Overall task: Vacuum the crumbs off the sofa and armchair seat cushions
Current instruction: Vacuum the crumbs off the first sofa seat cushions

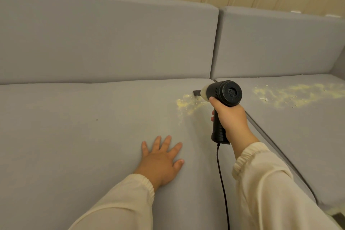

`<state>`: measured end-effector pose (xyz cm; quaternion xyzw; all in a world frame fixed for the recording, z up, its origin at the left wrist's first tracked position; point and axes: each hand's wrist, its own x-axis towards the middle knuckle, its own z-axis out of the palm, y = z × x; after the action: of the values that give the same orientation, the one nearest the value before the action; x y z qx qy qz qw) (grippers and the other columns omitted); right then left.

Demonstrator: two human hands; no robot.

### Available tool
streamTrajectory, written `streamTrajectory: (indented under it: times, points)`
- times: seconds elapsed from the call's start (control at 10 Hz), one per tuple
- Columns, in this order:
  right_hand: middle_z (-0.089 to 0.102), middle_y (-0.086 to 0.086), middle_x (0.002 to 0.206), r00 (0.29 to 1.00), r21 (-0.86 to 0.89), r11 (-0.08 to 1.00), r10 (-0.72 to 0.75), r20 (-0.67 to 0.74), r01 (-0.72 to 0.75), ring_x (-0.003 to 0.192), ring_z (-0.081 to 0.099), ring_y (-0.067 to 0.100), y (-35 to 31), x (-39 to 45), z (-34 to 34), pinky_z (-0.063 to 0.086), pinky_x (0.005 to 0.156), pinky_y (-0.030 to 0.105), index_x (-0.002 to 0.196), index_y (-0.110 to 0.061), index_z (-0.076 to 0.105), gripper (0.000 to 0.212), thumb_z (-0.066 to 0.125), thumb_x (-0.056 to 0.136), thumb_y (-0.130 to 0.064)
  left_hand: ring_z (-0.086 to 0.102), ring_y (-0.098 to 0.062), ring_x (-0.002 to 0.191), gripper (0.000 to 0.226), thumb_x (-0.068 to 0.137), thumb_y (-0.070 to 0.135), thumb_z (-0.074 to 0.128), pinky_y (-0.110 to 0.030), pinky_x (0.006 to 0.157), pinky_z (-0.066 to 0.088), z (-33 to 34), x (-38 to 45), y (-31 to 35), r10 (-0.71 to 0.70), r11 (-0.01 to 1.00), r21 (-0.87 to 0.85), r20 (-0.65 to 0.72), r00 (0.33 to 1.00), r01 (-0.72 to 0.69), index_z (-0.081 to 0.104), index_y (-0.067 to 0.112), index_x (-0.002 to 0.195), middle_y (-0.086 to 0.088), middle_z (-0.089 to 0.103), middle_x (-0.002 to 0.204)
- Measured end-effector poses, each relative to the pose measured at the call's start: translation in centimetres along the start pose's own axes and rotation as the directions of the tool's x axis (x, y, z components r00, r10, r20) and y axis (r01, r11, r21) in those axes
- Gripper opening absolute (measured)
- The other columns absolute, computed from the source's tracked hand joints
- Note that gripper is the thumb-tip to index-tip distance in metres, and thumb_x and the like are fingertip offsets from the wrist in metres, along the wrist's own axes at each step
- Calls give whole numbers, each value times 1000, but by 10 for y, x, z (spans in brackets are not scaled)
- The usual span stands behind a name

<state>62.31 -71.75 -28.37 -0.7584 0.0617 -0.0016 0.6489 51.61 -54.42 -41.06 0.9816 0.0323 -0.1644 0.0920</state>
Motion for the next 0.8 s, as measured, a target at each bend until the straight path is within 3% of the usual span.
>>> streamTrajectory:
  times: [0.1, 0.3, 0.5, 0.8]
  points:
    - [69, 10, 80, 1000, -8, 1000, -8, 11, 8, 66, 69, 23, 0, -4, 0, 63, 78, 43, 89, -22, 69, 14, 81, 90, -30, -20, -25, 158, 64, 104, 68, 16, -70, 119, -12, -2, -2, 0, -1, 1000, 2, 3, 1000, 1, -6, 52, 161, 10, -20, 172]
    - [70, 10, 80, 995, -24, 1000, 16, 96, -14, 69, 69, 24, -3, -17, 1, 60, 63, 32, 97, -20, 70, 13, 79, 92, -28, -21, -26, 158, 64, 103, 68, 16, -70, 118, -13, -2, -2, 2, -6, 1000, -1, 11, 1000, 6, -6, 51, 161, 9, -20, 172]
    - [71, 10, 77, 987, -169, 985, -5, 161, 33, 65, 69, 22, 1, -35, -4, 60, 63, 32, 98, -23, 70, 9, 76, 91, -24, -20, -26, 158, 64, 103, 68, 15, -70, 118, -13, -3, -4, 2, -1, 1000, -19, 8, 1000, 1, -4, 50, 162, 8, -19, 172]
    - [76, 20, 85, 987, -221, 975, 22, 159, 13, 64, 72, 22, 2, -66, -28, 61, 66, 36, 98, -22, 72, 10, 76, 90, -23, -22, -26, 158, 64, 103, 68, 14, -70, 118, -14, -5, -6, 2, -11, 1000, -25, 33, 999, 12, -4, 51, 162, 9, -20, 172]
